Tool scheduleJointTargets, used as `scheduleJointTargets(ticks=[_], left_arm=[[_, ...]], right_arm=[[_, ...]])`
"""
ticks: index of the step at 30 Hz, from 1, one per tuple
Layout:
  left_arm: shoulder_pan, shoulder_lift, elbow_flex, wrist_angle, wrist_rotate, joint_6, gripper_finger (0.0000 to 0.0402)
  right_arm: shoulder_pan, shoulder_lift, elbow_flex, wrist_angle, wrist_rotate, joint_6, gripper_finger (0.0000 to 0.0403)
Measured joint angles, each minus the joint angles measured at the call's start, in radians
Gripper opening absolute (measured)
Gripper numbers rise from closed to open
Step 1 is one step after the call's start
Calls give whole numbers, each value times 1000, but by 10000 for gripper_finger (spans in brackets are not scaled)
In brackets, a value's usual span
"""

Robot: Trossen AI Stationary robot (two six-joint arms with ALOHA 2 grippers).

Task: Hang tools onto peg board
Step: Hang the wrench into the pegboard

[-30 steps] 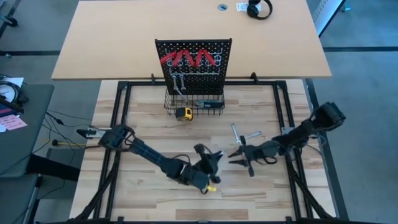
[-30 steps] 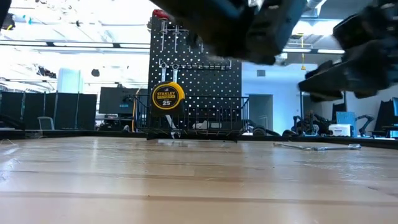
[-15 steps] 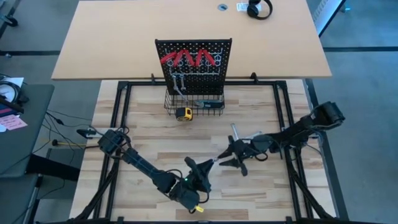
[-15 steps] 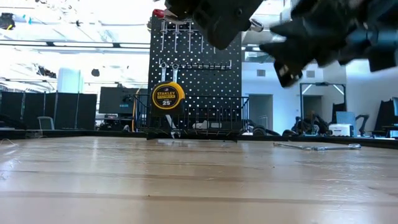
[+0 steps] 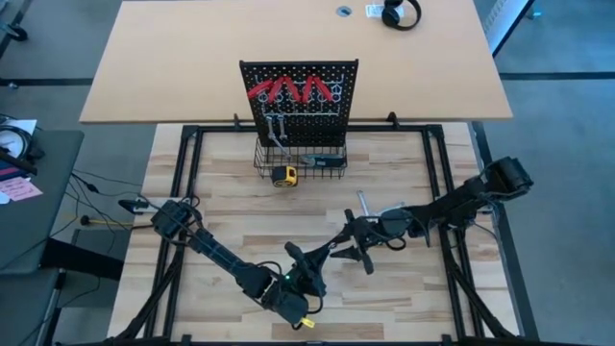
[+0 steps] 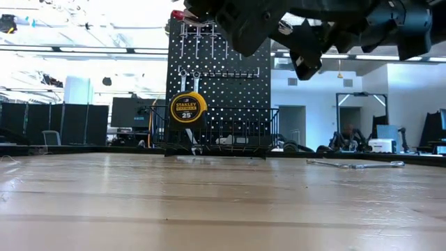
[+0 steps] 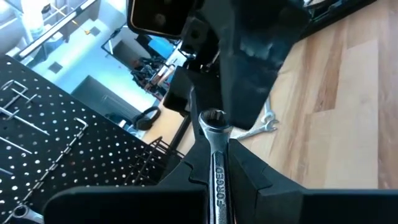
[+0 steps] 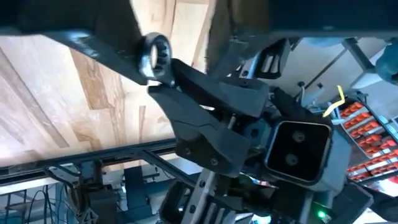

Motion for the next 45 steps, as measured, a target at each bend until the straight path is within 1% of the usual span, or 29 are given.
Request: scheduleJointTargets(ticks=[4,6,7,9,11,13,15,16,17,19,21,23,27,30,33,39,45], left_arm=[[-1,0,0,-6,8,1,18],[-1,0,1,-33,13,6,34],[0,0,1,-43,13,10,45],[0,0,1,-47,-9,1,70],[-1,-9,0,-60,-10,-39,96],[-1,-32,0,-113,8,-119,119],[-2,-69,0,-220,36,-244,136],[-2,-90,0,-284,56,-327,143],[-1,-116,1,-368,112,-419,146],[14,-159,1,-525,266,-596,149],[37,-190,1,-660,418,-750,149],[61,-202,1,-720,529,-837,147],[83,-188,1,-739,644,-844,144],[85,-176,0,-750,665,-844,142],[87,-178,0,-748,663,-848,130],[80,-182,0,-749,664,-846,83],[81,-182,0,-748,680,-847,31]], right_arm=[[-1,0,0,-7,5,-6,74],[0,0,0,-9,2,-20,31],[0,0,0,-13,2,-23,24],[0,0,1,-26,9,-24,24],[3,-1,1,-45,38,-25,26],[2,-1,3,-55,51,-30,26],[5,-2,3,-66,51,-40,26],[9,-1,2,-84,52,-46,26],[10,1,0,-96,52,-55,26],[15,2,-1,-108,54,-69,26],[22,0,0,-100,54,-74,26],[22,0,0,-105,59,-85,26],[22,-11,0,-109,59,-96,26],[23,-23,1,-127,58,-97,26],[22,-26,0,-132,58,-97,26],[22,-27,0,-174,59,-97,29],[29,-27,0,-181,60,-97,31]])
